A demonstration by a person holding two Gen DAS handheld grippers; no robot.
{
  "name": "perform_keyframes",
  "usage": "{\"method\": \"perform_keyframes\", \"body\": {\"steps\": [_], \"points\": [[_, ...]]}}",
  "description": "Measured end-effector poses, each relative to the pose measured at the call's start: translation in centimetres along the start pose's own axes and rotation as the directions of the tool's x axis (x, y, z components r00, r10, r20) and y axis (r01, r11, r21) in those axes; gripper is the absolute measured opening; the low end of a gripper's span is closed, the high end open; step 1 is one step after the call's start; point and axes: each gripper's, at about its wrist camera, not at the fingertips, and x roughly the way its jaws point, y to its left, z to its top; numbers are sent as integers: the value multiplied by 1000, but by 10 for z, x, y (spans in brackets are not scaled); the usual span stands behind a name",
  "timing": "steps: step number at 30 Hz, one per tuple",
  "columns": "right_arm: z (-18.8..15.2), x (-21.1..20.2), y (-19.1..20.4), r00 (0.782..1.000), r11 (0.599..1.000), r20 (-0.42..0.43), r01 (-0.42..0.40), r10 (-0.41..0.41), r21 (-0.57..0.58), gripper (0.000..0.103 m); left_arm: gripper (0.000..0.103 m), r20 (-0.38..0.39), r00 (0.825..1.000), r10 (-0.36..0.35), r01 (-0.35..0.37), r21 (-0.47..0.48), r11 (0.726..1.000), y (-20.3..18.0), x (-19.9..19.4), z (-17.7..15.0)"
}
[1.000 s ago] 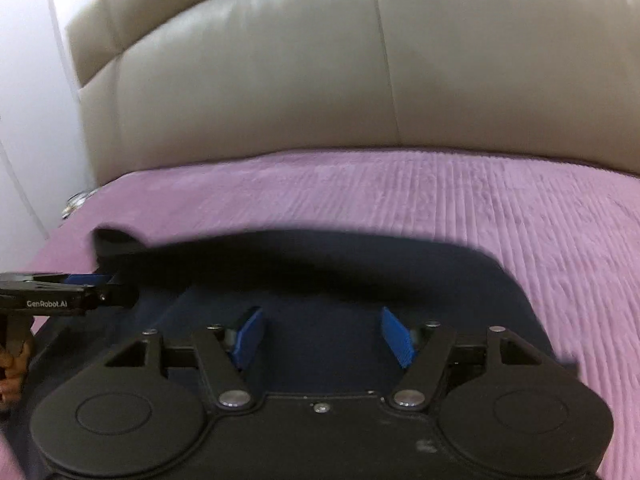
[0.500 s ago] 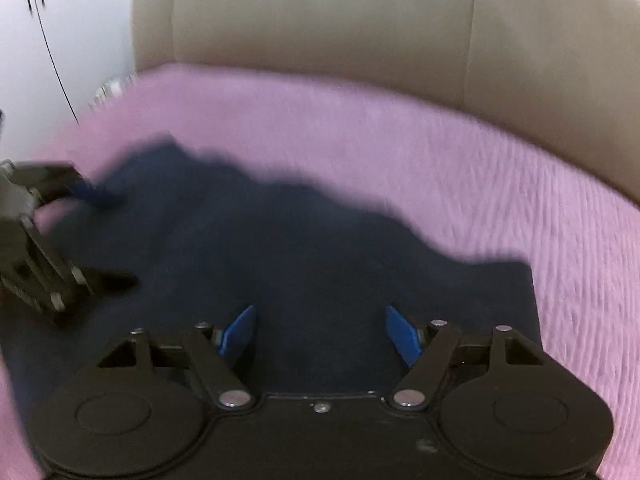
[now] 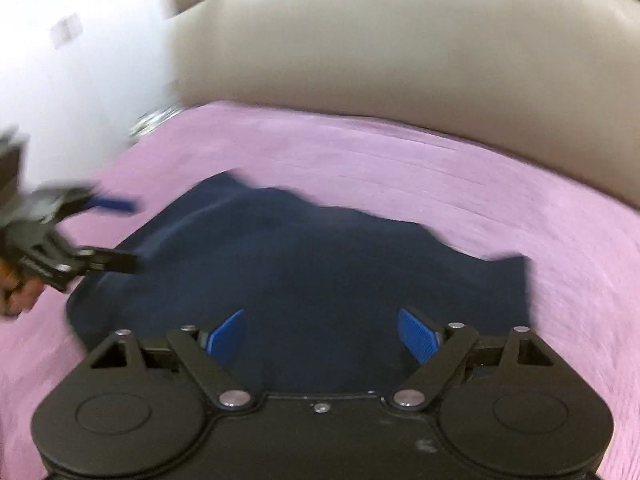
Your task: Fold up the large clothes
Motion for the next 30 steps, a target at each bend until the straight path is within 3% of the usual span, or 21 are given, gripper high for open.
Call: {"method": "perform_keyframes", "body": {"steps": [4,5,7,10,12,15,17,19,21,24,26,28,30], "points": [[-32,36,28,985,978,-138,74,-102,-197,101,103,-92,995,-50,59,102,993,-52,23,-8],[-46,40,23,980,972,-145,101,-134,-211,101,103,-130,991,-34,49,108,993,-60,31,-17],[-75,31,8,989,973,-80,104,-122,-206,101,103,-192,981,22,4,133,991,-66,47,-44],[-102,14,-23,983,989,-129,118,-129,-88,103,103,-110,994,13,2,133,991,-58,28,-80],[-113,0,-34,971,978,-142,175,-191,-114,103,103,-114,993,7,4,96,995,-47,21,-86],[-99,-18,-23,952,963,-162,244,-261,-117,100,103,-146,988,54,-40,96,995,-41,6,-90],[-82,-35,-6,976,975,-76,194,-203,-106,100,98,-141,988,59,-47,85,995,-44,-9,-86],[-67,-40,16,994,989,-8,107,-108,-100,100,99,-83,996,41,-31,116,993,-52,-22,-80],[-60,-28,42,999,986,1,43,-43,-159,101,103,-50,999,2,5,142,990,-63,-29,-77],[-75,11,72,994,956,-73,59,-84,-286,101,103,-117,993,-17,38,175,984,-82,-10,-80],[-97,30,64,984,937,-92,116,-154,-331,102,103,-141,990,-4,34,208,978,-88,-1,-93],[-120,24,43,988,942,-62,114,-141,-317,103,103,-132,991,2,33,261,965,-81,2,-109],[-130,12,17,987,970,-80,121,-141,-210,103,103,-122,993,-8,34,215,976,-61,-10,-125]]}}
